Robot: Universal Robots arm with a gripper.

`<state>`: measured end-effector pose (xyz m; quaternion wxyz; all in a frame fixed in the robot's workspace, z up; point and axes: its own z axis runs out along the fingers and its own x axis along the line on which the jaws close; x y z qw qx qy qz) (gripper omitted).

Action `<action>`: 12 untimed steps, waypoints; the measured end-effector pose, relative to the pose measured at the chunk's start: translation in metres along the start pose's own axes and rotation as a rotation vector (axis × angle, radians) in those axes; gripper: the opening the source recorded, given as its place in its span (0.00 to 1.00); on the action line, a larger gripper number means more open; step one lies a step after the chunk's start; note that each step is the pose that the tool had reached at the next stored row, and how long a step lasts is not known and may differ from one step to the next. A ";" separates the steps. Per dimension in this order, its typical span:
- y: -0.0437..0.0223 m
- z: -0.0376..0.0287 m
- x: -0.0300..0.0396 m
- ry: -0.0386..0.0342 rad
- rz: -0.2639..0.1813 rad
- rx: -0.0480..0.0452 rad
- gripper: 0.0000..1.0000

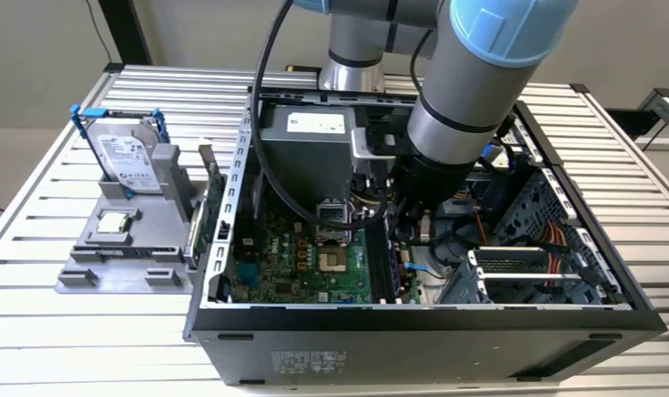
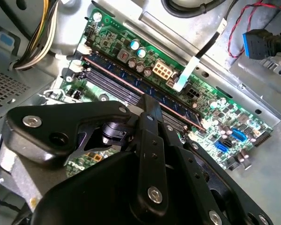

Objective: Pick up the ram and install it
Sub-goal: 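Press down the ram until it locks into place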

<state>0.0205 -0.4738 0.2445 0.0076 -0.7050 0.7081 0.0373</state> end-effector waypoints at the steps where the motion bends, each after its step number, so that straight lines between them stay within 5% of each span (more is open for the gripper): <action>1: 0.0000 0.0000 0.0000 -0.0001 0.000 -0.0001 0.00; 12: -0.0008 0.0003 0.0048 0.0071 0.022 0.0007 0.00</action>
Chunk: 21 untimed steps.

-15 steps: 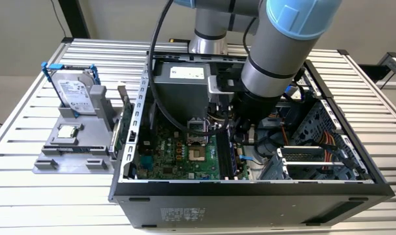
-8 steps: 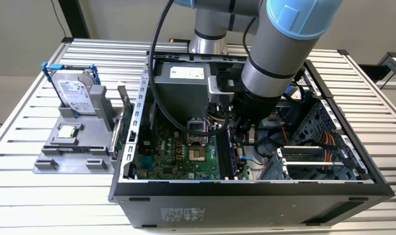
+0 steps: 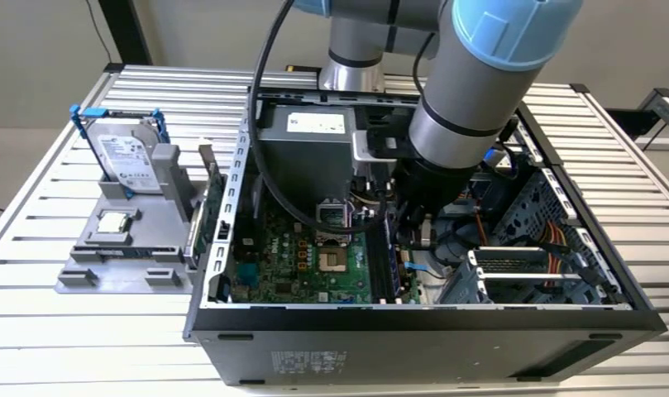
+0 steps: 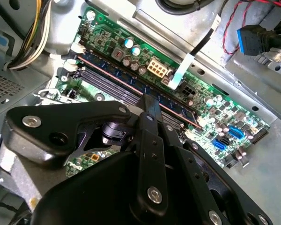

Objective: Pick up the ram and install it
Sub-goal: 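Press down the ram until it locks into place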

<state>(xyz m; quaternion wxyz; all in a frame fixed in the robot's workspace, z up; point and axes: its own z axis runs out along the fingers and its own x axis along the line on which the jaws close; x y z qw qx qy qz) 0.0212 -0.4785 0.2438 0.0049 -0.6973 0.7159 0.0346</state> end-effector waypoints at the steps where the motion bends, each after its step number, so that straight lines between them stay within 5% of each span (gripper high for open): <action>1: -0.0001 0.0004 0.0001 0.0031 0.003 0.0002 0.00; 10: -0.0003 0.0059 0.0004 0.0124 0.011 0.0008 0.00; 21: -0.0010 0.0246 0.0018 0.0137 0.018 0.0008 0.00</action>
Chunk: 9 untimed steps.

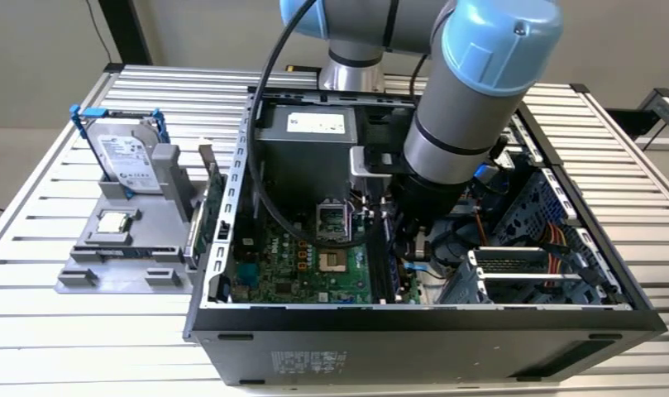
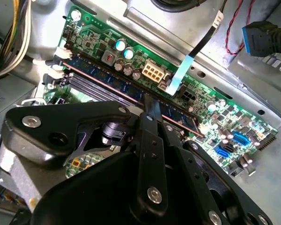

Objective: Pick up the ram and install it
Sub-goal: 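Press down the ram until it locks into place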

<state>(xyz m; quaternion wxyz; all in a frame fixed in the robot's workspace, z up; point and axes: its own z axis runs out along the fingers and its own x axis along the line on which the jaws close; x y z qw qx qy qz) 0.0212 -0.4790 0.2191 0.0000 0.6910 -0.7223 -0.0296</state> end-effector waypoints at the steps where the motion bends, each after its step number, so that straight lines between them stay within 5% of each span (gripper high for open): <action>1: -0.0001 0.0018 0.0001 0.0001 0.000 0.0000 0.00; 5: 0.0000 -0.0007 -0.0005 0.0017 0.001 -0.0001 0.00; 6: 0.0001 -0.0033 -0.0006 -0.0030 0.001 0.0008 0.00; 9: 0.0007 -0.0173 -0.0010 -0.0018 0.000 0.0003 0.00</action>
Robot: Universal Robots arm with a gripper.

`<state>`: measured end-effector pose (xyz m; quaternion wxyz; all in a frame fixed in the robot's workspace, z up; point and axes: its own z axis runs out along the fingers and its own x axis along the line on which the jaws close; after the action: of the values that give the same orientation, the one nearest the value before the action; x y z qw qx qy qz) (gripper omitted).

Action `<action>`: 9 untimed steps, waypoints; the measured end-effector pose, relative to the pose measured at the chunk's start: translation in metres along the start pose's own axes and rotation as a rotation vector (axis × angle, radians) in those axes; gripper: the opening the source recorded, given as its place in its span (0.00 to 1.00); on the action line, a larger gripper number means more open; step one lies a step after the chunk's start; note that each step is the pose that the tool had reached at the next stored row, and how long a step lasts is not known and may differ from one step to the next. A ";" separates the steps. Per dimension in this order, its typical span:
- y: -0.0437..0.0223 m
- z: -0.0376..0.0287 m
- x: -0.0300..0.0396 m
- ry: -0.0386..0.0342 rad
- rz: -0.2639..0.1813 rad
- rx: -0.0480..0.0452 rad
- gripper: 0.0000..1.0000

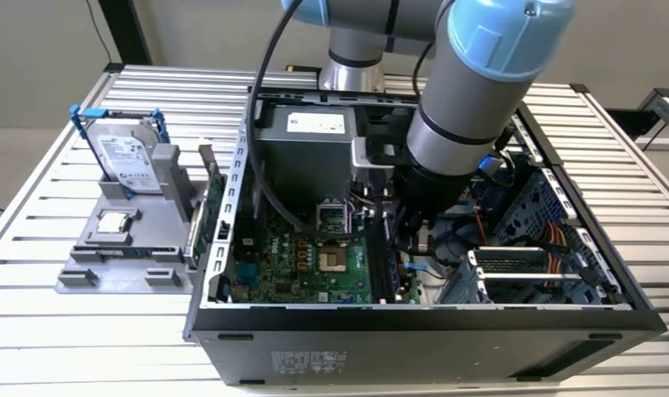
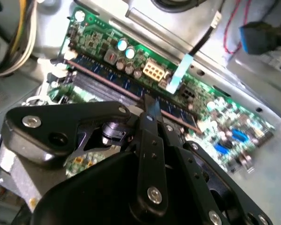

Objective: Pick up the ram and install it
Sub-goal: 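Press down the ram until it locks into place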

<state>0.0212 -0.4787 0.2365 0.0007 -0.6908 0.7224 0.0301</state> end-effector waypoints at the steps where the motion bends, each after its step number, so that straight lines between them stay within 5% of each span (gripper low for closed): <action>1: 0.0002 -0.0045 -0.0002 0.0000 0.000 0.0001 0.00; 9: 0.0015 -0.0361 -0.0015 0.0004 0.000 -0.0003 0.00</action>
<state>0.0213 -0.4787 0.2726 0.0005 -0.6908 0.7224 0.0300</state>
